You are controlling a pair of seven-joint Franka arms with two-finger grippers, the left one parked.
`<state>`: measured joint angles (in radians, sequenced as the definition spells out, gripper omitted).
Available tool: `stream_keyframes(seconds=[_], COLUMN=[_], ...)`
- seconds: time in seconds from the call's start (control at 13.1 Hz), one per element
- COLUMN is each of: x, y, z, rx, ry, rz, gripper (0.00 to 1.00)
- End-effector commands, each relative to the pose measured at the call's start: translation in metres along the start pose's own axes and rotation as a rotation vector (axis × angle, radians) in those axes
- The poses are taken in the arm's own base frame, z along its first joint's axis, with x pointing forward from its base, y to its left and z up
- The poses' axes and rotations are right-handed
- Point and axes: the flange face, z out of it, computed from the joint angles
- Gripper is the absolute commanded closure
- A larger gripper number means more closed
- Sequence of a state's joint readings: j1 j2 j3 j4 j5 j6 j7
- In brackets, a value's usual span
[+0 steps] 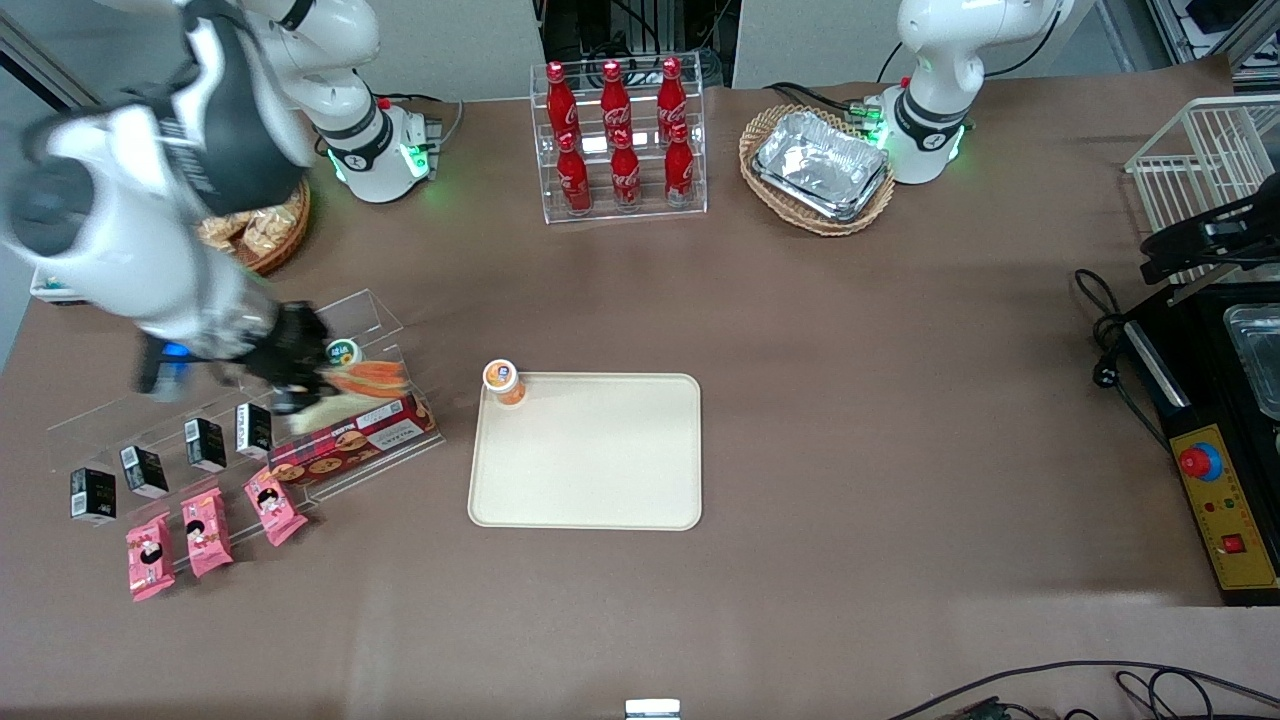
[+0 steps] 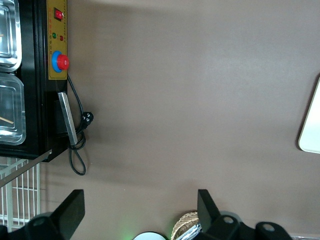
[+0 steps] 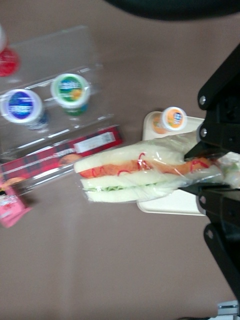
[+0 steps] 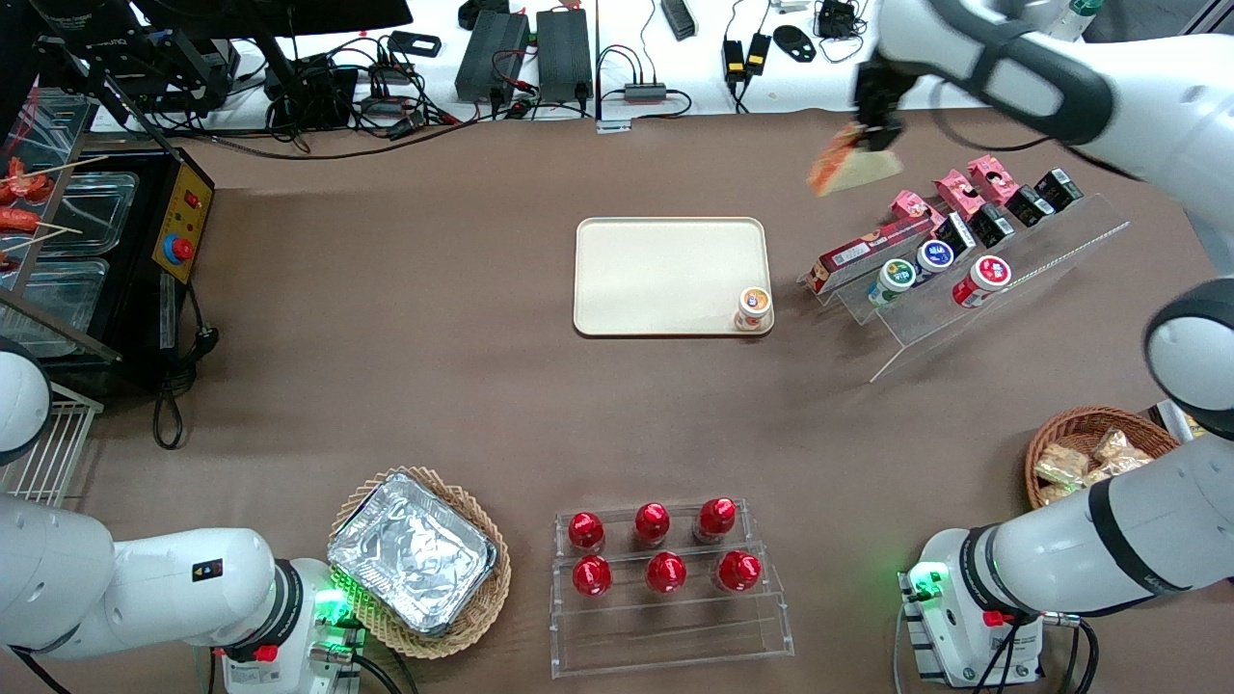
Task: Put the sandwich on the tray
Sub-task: 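Lift the sandwich and carry it with the right gripper over the cream tray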
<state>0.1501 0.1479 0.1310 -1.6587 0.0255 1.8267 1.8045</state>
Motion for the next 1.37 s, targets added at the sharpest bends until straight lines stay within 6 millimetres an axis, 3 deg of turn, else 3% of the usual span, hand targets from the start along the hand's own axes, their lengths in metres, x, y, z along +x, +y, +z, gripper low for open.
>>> stream_keyframes(seconds=[0.0,0.15,0.31,0.46,0.76,1.3], x=[-0.078,-0.116,-0.139,-0.176,-0.204,-0.223], y=[-0.034,-0.038,-0.045,-0.043,-0.043,-0.054], z=[0.039,0.065,0.100,0.138,0.194,0.241], rx=[0.006,0.051,0.073,0.111,0.141,0.208], ry=[0.004,-0.020,-0.039,-0.017,-0.032,-0.108], rz=[0.108,0.151,0.197,0.218,0.214,0.289], gripper=[1.00,1.00,1.00,1.00,1.00,1.00])
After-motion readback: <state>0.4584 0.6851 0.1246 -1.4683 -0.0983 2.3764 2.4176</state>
